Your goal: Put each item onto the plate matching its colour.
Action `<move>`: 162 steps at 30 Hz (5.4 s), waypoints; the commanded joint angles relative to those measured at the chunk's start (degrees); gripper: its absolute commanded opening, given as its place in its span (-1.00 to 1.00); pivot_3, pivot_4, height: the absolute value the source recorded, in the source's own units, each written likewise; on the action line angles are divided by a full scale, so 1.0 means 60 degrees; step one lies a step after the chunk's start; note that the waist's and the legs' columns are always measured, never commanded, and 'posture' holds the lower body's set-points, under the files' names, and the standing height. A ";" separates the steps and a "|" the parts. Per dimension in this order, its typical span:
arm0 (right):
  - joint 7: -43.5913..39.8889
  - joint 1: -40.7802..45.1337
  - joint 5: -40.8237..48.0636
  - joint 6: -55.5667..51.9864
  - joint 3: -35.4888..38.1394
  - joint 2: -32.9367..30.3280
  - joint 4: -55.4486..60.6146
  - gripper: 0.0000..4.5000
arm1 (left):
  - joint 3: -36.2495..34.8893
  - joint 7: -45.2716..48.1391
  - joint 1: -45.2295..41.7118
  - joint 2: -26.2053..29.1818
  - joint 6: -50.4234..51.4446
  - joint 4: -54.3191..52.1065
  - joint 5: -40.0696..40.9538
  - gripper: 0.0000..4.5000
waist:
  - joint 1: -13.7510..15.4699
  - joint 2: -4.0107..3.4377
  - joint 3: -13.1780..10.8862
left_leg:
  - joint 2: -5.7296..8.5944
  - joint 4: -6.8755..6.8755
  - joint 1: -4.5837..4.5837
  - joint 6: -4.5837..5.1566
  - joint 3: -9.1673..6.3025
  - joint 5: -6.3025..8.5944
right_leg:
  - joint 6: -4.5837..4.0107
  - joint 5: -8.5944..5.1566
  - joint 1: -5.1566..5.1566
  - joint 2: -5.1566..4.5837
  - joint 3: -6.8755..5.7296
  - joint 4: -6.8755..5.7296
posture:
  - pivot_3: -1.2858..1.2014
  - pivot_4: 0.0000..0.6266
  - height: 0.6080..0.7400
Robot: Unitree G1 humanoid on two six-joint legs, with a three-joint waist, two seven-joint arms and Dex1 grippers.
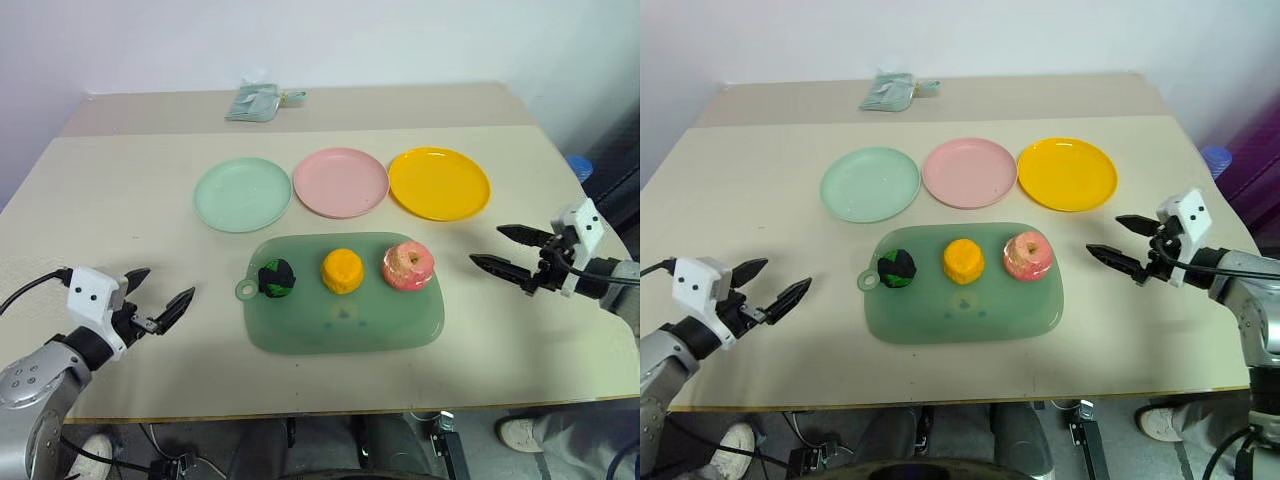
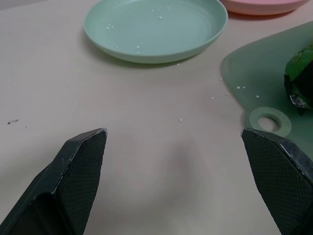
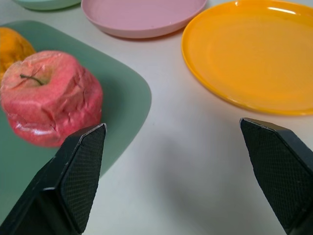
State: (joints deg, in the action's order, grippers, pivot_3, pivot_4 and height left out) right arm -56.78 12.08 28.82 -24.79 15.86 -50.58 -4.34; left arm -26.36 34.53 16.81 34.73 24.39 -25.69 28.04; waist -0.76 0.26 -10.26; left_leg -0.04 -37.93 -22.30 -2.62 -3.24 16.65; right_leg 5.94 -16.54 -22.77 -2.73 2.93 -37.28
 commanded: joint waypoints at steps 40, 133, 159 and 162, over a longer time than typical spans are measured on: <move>0.1812 -0.3444 0.3021 -0.2449 0.0974 0.1068 0.7248 0.98 | 0.6539 0.5126 -0.7134 0.0891 -0.1028 0.3964 -0.2290 1.00 | -0.0014 0.0002 -0.0001 | 0.0025 -0.0009 -0.0005 0.0001 -0.0019 0.0000 | 0.0007 0.0002 0.0006 0.0023 -0.0011 -0.0007 | 0.03 -0.52 1.00; 0.3588 0.3283 -0.0937 -0.2260 -0.2618 0.3548 0.2301 0.40 | 0.2713 0.1269 -0.1291 -0.0033 -0.1064 -0.0616 -0.0246 1.00 | -0.0082 -0.0012 -0.0032 | 0.0012 -0.0016 -0.0007 0.0001 -0.0013 -0.0001 | 0.0008 0.0006 -0.0027 0.0012 0.0007 -0.0039 | 0.03 -0.52 1.00; 0.2778 0.2132 -0.1837 0.0845 -0.0082 0.1725 -0.1331 0.98 | 0.0050 -0.1331 -0.0450 -0.0685 -0.1419 0.0330 -0.0981 1.00 | -0.0058 -0.0015 -0.0029 | 0.0032 -0.0008 -0.0035 -0.0006 0.0000 -0.0005 | 0.0007 0.0007 -0.0057 -0.0006 0.0000 -0.0044 | 0.03 -0.52 1.00; 0.2799 0.1213 -0.1926 0.0731 0.0503 0.1071 -0.1955 0.98 | -0.0726 -0.1548 -0.0410 -0.0708 -0.1631 0.1158 -0.0929 1.00 | -0.0179 -0.0018 -0.0026 | 0.0022 -0.0006 -0.0014 -0.0005 0.0012 -0.0004 | 0.0005 0.0006 -0.0052 0.0017 0.0013 -0.0052 | 0.03 -0.52 1.00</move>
State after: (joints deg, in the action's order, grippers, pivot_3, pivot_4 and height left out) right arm -39.84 19.91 16.86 -20.64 16.60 -43.14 -15.94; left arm -27.17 26.04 13.70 30.46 15.74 -19.92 22.63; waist -1.84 0.16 -10.42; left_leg 0.08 -37.96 -22.38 -2.65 -3.18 16.63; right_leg 5.97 -16.51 -23.07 -2.62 3.01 -37.59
